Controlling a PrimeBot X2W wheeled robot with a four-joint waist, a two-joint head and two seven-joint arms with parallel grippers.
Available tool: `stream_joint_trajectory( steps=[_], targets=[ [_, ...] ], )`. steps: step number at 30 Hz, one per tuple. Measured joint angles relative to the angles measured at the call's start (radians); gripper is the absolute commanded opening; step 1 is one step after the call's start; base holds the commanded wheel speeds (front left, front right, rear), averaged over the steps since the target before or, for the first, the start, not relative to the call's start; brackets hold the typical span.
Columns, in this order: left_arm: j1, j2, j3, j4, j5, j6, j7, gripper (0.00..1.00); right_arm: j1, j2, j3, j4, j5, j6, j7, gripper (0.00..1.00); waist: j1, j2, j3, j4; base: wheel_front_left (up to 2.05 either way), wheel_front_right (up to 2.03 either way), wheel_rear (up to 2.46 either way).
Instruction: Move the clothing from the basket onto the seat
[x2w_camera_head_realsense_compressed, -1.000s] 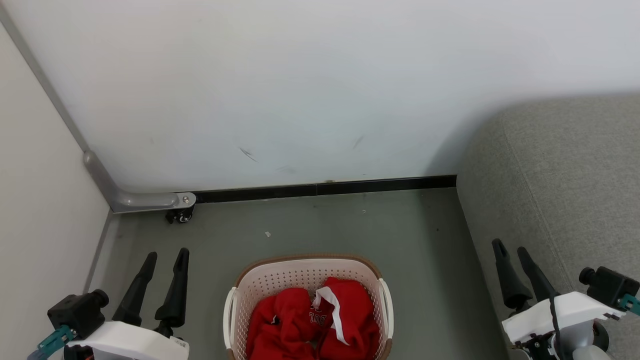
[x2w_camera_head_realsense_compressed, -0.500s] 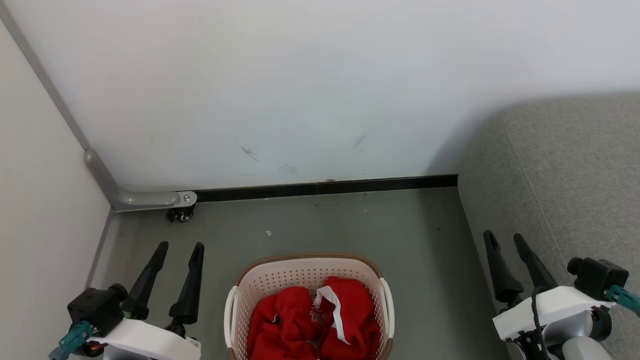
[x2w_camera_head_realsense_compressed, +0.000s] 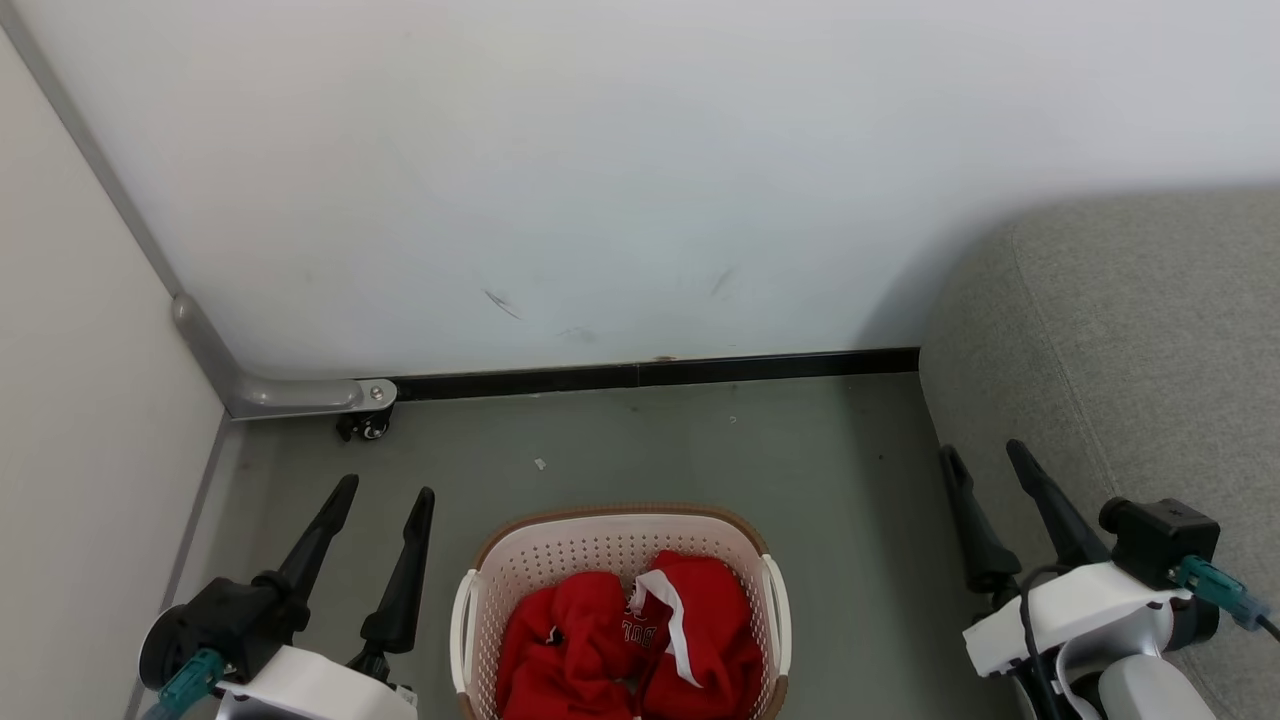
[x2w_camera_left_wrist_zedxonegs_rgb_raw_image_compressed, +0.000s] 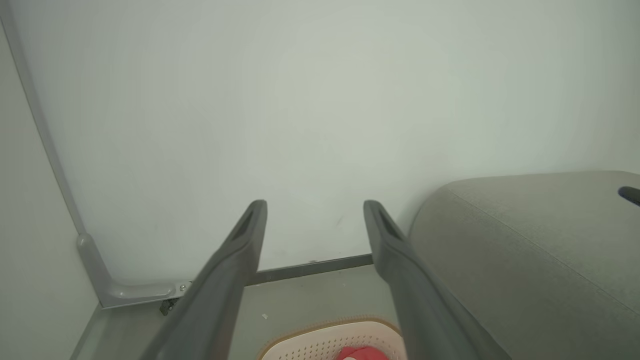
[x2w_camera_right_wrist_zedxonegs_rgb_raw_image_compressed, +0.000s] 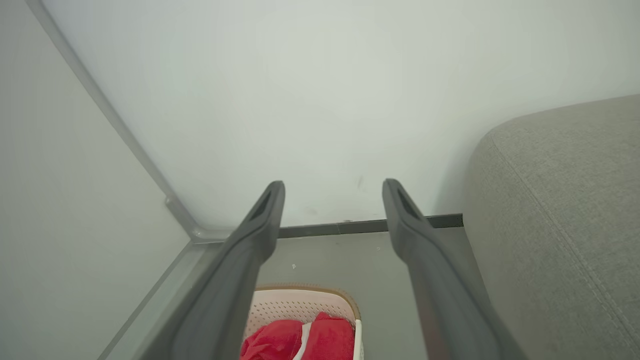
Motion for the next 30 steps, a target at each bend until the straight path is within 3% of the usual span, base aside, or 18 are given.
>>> stream_joint_trajectory(
  steps=[7, 30],
  targets=[
    [-0.008, 0.002, -0.009, -0.005, 0.052, 0.0, -0.014, 1.0, -0.004, 0.0, 0.004, -0.007, -0.067, 0.0, -0.019, 1.0, -0.0001, 0.0, 0.002, 0.001, 0.0, 0.0, 0.0],
    [-0.008, -0.003, -0.029, 0.026, 0.052, 0.0, -0.014, 1.0, -0.004, 0.002, -0.004, -0.017, -0.078, 0.0, -0.019, 1.0, -0.0002, 0.0, 0.011, -0.004, 0.0, 0.0, 0.0]
  ],
)
